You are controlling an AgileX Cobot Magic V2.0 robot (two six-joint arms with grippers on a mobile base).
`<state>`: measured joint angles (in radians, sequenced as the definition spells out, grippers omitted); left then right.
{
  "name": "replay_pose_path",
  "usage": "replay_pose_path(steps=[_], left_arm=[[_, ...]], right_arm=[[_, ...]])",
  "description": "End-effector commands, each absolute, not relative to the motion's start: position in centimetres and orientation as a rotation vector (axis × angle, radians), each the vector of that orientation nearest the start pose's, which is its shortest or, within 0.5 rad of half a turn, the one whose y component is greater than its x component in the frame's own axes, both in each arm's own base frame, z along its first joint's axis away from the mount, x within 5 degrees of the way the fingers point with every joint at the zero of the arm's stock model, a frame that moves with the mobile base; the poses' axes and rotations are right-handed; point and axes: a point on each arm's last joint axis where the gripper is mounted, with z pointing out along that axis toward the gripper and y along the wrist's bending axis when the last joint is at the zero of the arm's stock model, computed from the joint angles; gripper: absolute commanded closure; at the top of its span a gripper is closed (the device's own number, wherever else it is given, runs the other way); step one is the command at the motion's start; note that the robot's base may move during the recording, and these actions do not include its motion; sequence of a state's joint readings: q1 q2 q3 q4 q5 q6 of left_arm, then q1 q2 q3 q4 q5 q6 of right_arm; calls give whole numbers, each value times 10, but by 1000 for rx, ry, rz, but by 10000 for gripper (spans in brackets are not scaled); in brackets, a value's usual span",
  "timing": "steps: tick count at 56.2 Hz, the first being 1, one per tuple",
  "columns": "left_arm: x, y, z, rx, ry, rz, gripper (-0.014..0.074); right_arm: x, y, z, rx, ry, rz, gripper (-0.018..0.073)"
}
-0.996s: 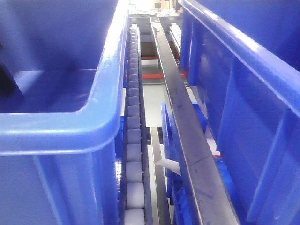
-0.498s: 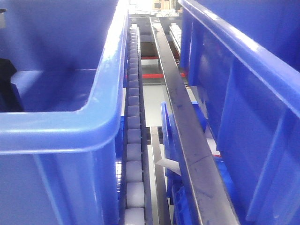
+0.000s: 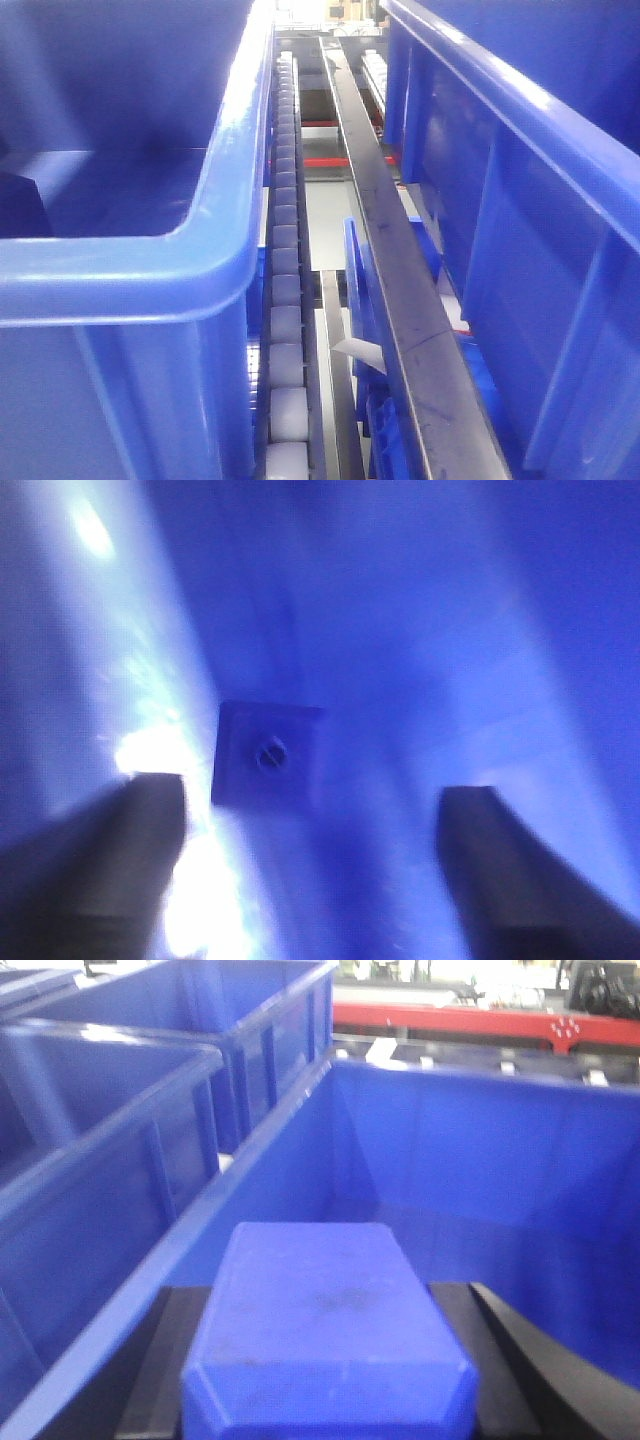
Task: Pick and sort blue part to right shelf
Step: 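Open the left gripper to drop its blue part into the bin below, then lower the right gripper into its bin and open it to release the part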
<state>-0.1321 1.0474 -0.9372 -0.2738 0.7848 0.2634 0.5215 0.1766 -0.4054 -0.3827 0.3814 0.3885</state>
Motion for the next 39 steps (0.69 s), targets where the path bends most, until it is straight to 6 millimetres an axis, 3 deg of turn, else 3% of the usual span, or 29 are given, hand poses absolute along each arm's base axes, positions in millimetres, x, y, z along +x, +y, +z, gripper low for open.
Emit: replay_pose_path(steps=[1, 9, 15, 23, 32, 39], left_arm=[[178, -42, 360, 280, 2178, -280, 297], [141, -37, 359, 279, 2099, -275, 482], [117, -34, 354, 277, 2045, -272, 470], [92, -30, 350, 242, 1980, -287, 469], [72, -26, 354, 202, 1898, -289, 469], [61, -20, 357, 170, 1851, -253, 469]], right_arm=[[49, 15, 320, -303, 1511, 317, 365], [49, 14, 318, -300, 1536, 307, 365], [48, 12, 320, -292, 1556, 296, 380], [46, 6, 329, -228, 1659, 274, 519], [52, 4, 353, -182, 1773, 232, 498], [70, 12, 368, -182, 1870, 187, 498]])
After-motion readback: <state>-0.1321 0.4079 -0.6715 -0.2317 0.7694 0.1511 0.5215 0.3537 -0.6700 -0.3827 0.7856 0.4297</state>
